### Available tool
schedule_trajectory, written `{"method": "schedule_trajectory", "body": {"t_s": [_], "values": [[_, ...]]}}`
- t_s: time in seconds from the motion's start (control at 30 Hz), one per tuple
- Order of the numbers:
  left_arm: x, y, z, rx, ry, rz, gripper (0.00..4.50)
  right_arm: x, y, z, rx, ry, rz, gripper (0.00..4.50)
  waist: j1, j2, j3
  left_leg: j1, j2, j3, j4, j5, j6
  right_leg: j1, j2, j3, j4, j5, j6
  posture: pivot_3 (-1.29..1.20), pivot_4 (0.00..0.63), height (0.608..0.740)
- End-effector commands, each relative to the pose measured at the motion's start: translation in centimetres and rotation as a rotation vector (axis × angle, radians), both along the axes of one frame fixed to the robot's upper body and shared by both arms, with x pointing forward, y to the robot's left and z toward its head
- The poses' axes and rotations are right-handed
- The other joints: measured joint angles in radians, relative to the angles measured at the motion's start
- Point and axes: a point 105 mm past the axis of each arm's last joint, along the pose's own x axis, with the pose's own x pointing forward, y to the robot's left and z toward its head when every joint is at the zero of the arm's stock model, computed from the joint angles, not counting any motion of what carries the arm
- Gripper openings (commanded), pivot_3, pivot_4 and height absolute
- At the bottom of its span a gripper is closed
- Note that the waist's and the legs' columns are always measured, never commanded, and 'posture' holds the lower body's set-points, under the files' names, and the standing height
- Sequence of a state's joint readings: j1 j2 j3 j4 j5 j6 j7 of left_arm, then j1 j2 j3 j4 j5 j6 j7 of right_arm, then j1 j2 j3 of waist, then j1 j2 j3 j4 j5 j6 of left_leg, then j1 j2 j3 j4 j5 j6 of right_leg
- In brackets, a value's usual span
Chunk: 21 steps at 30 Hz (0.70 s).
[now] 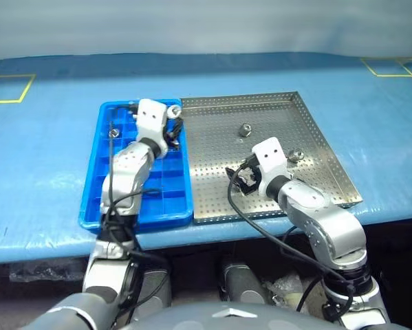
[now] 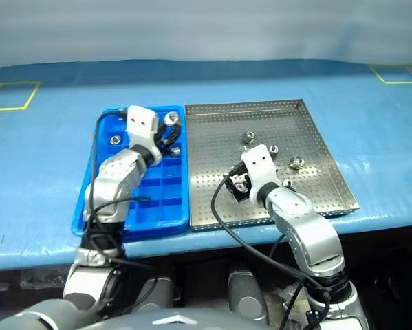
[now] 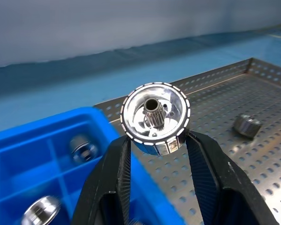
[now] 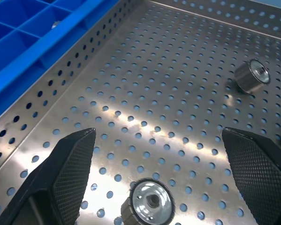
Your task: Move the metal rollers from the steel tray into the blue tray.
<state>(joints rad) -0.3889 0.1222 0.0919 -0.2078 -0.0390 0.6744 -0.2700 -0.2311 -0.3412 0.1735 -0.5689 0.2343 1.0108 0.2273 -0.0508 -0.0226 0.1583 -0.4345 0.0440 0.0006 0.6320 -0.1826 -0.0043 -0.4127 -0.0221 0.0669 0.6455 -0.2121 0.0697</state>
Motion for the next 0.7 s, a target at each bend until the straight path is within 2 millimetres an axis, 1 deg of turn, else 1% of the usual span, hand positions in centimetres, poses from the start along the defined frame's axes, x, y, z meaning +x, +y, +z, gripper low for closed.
{"method": "schedule_trajectory", "body": {"t_s": [0.03, 0.07, 0.17, 0.27, 0.4, 0.47, 0.6, 0.67, 0.7], "values": [[-2.0, 2.9, 0.9, 0.055, -0.042, 0.116, 1.49, 0.2, 1.4, 1.2, 0.019, -0.060, 0.071, 4.50, 0.009, 0.000, 0.000, 0.000, 0.000, 0.000, 0.000, 0.000, 0.000, 0.000, 0.000, 0.000, 0.000, 0.000, 0.000, 0.08, 0.150, 0.740], [-2.6, 3.9, 0.4, 0.066, -0.024, 0.161, 1.49, 0.3, 1.7, 1.2, 0.023, -0.061, 0.087, 4.50, 0.016, 0.000, 0.000, 0.000, 0.000, 0.000, 0.000, 0.000, 0.000, 0.000, 0.000, 0.000, 0.000, 0.000, 0.000, 0.08, 0.150, 0.740], [-3.9, 5.7, -1.1, 0.077, 0.038, 0.239, 1.49, 0.4, 2.5, 1.3, 0.029, -0.065, 0.127, 4.50, 0.036, 0.000, 0.000, 0.000, 0.000, 0.000, 0.001, 0.000, 0.000, 0.001, 0.000, 0.000, 0.000, -0.003, -0.003, 0.10, 0.150, 0.740], [-4.5, 6.7, -2.3, 0.095, 0.088, 0.286, 1.49, 0.4, 2.9, 1.4, 0.031, -0.067, 0.147, 4.50, 0.049, 0.000, 0.000, 0.000, 0.000, 0.000, 0.002, 0.001, 0.001, 0.001, -0.001, -0.001, 0.000, -0.004, -0.002, 0.10, 0.150, 0.740], [-4.8, 7.5, -3.9, 0.141, 0.158, 0.333, 1.49, 0.3, 3.0, 1.3, 0.028, -0.063, 0.156, 4.50, 0.057, -0.001, 0.000, -0.001, 0.000, 0.000, 0.005, 0.001, 0.001, 0.001, -0.001, -0.001, 0.000, -0.004, -0.002, 0.10, 0.150, 0.740], [-4.9, 8.0, -4.8, 0.116, 0.204, 0.371, 1.49, 0.2, 2.8, 1.3, 0.027, -0.061, 0.151, 4.50, 0.056, -0.001, 0.000, 0.000, 0.000, 0.001, 0.005, 0.000, 0.001, 0.001, -0.001, -0.001, 0.000, -0.004, -0.003, 0.10, 0.150, 0.740], [-4.8, 7.7, -5.3, 0.094, 0.237, 0.361, 1.49, 0.2, 2.3, 1.2, 0.023, -0.059, 0.125, 4.50, 0.055, -0.001, 0.000, 0.001, 0.001, 0.001, 0.004, 0.000, 0.001, 0.001, -0.001, -0.001, 0.000, -0.004, -0.003, 0.10, 0.150, 0.740], [-4.6, 7.3, -5.1, 0.078, 0.235, 0.349, 2.23, 0.2, 1.8, 1.3, 0.025, -0.062, 0.102, 4.50, 0.054, -0.001, 0.000, 0.001, 0.001, 0.001, 0.004, 0.000, 0.001, 0.001, -0.001, -0.001, 0.000, -0.004, -0.003, 0.07, 0.150, 0.740], [-4.5, 7.2, -4.9, 0.077, 0.228, 0.344, 2.49, 0.2, 1.4, 1.4, 0.029, -0.065, 0.089, 4.50, 0.054, -0.001, 0.000, 0.001, 0.001, 0.001, 0.004, 0.000, 0.001, 0.001, -0.001, -0.001, 0.000, -0.004, -0.003, 0.07, 0.150, 0.740]]}}
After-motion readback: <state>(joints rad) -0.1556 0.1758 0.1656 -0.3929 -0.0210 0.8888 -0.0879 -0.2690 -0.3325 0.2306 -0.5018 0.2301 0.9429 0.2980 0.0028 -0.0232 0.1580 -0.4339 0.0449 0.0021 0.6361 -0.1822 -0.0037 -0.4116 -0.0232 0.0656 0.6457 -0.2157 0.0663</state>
